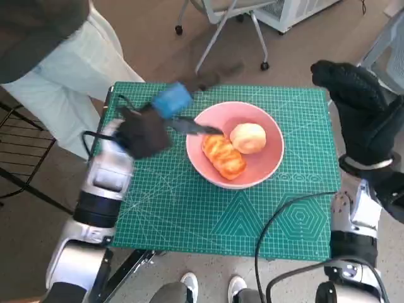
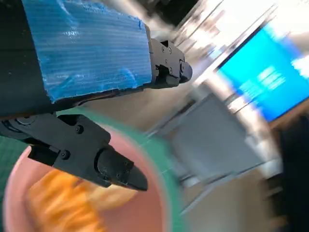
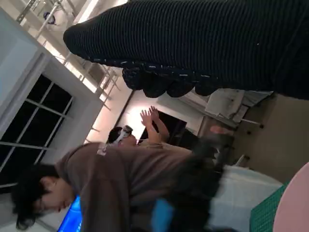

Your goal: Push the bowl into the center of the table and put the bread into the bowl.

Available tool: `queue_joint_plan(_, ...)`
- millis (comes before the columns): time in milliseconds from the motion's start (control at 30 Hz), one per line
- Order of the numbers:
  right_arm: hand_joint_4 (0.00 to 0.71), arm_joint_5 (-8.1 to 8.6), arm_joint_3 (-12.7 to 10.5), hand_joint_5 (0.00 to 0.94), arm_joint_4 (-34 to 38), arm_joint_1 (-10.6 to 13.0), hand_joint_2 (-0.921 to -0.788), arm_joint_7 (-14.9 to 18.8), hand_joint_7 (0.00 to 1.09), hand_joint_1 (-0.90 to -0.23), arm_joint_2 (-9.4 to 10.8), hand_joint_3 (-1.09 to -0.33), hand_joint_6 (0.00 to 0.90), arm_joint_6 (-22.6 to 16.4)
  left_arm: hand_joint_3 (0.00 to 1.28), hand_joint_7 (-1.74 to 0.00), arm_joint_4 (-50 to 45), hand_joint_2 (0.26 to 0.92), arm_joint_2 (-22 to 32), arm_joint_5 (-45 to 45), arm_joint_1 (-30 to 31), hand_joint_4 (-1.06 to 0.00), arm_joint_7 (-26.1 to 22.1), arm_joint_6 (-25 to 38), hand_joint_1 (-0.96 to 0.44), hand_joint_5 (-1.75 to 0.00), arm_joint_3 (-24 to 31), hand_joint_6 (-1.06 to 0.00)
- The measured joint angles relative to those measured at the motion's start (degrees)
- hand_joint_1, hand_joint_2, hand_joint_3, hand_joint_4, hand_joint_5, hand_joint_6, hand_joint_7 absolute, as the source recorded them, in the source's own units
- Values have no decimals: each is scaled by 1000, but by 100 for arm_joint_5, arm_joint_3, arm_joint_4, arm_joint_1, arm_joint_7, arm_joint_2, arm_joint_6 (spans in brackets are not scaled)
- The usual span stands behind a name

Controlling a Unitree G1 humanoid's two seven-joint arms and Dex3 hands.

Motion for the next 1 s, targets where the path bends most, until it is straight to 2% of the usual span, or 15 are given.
queue_joint_plan(33,196,-1,6,1,-1,0,-921,-1,152,-652,0,-619,206,1,164,-4,-2,921,3,-6,7,1,-7,-3,-512,1,9,-169)
queue_joint_plan(133,195,-30,38,0,-38,-6,-921,-32,152,-652,11,-620,211,21,315,-6,-90,921,-119,-577,177,-4,-90,-116,-576,-2,336,-171)
queue_joint_plan(300,193,-132,89,0,-174,-15,-921,-177,152,-654,12,-620,217,110,417,-6,-270,921,-445,-1644,415,-21,-123,-537,-661,-9,1005,-168)
queue_joint_plan(400,192,-204,138,0,-276,-24,-921,-294,152,-650,12,-621,219,176,448,-5,-361,921,-580,-1955,467,-28,-69,-876,-689,-12,1247,-165)
queue_joint_plan(533,190,-392,196,0,-386,-60,-921,-502,151,-646,14,-633,221,242,464,-7,-429,921,-655,-2015,504,-44,29,-1207,-711,-18,1358,-168)
queue_joint_plan(833,188,-848,375,1,-616,-176,-921,-992,152,-652,18,-691,222,327,463,-13,-415,921,-724,-2060,706,-52,42,-1447,-737,-19,1384,-176)
queue_joint_plan(1000,189,-888,438,1,-682,-225,-921,-1082,152,-656,7,-694,220,385,463,-13,-412,921,-750,-2193,762,-59,-2,-1448,-738,-21,1393,-173)
